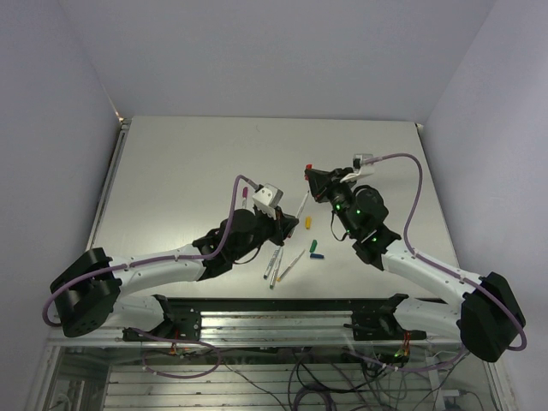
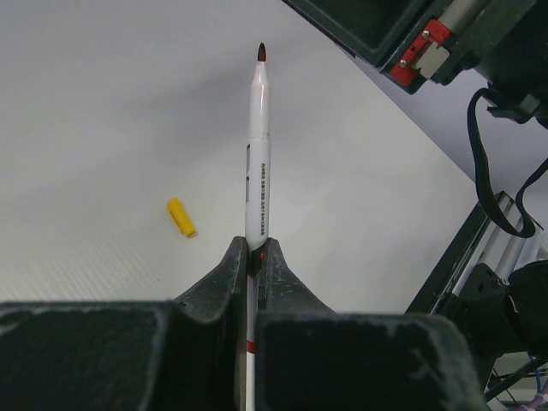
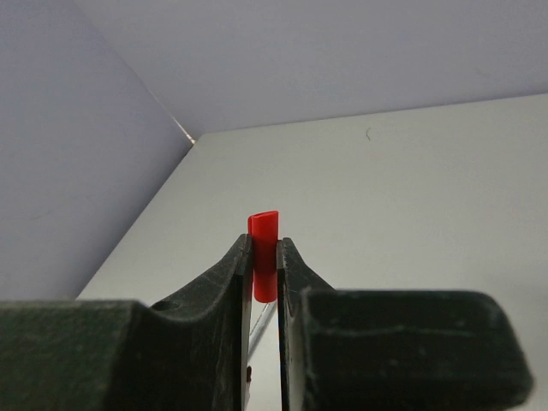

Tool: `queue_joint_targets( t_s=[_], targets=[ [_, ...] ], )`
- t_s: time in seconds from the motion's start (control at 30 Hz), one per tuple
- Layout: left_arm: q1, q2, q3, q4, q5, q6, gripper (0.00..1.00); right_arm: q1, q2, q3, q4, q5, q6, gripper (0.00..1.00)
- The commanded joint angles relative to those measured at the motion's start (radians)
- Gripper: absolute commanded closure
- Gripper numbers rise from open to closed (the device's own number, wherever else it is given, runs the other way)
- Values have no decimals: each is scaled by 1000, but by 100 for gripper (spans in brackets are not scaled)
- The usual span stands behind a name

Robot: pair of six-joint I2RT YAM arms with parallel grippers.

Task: Insert the pens into the pen caps

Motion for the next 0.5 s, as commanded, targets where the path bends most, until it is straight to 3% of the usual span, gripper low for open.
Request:
queue_joint_targets(
  t_s=[0.0,0.47],
  targets=[
    [4,-4,24,58,-19,12,93,-5,-26,-27,54,-16,32,100],
    [3,22,29,68,-25,5,93,-5,-54,-63,73,-11,48,100]
  ],
)
